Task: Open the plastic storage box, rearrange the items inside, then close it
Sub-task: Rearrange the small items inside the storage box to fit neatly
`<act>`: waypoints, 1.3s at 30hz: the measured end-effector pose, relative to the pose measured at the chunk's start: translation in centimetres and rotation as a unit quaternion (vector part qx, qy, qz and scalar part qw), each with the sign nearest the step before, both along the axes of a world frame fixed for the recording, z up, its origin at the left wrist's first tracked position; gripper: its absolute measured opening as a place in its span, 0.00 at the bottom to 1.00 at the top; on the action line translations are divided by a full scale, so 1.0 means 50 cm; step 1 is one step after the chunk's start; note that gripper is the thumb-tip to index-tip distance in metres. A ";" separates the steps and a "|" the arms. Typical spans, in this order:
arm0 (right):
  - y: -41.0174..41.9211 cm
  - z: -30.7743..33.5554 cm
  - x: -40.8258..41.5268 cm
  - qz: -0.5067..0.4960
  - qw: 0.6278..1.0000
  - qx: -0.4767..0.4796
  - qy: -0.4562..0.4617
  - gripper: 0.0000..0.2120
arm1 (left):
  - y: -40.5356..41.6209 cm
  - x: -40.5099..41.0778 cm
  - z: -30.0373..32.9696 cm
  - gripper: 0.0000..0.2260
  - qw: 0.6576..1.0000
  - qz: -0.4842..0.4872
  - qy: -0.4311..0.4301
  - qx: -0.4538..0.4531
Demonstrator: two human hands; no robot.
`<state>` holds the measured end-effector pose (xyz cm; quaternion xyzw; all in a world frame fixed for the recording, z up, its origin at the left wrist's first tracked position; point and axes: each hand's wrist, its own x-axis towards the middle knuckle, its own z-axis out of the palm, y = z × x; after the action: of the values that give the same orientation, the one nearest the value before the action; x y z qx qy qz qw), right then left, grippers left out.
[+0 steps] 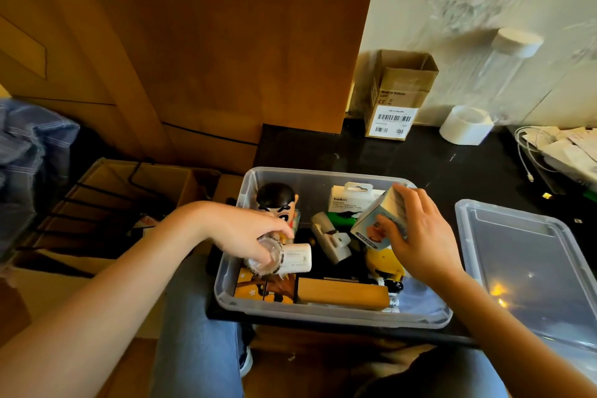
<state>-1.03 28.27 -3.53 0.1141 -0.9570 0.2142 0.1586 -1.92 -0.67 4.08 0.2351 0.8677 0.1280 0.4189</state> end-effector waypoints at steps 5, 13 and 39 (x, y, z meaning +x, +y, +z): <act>0.000 -0.001 -0.001 0.001 1.000 0.001 -0.006 0.24 | -0.014 0.005 0.002 0.26 0.998 0.014 0.003 0.060; 0.001 -0.002 0.000 0.004 1.000 -0.003 -0.008 0.25 | -0.019 0.005 0.014 0.21 0.994 0.025 -0.010 0.103; 0.000 -0.006 -0.002 -0.022 0.999 -0.020 -0.011 0.26 | 0.210 -0.105 -0.155 0.16 0.940 -0.163 0.277 -0.119</act>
<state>-1.15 28.29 -3.82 0.0870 -0.9564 0.2313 0.1555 -7.15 9.84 -3.66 0.3482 0.9078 -0.1164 0.2025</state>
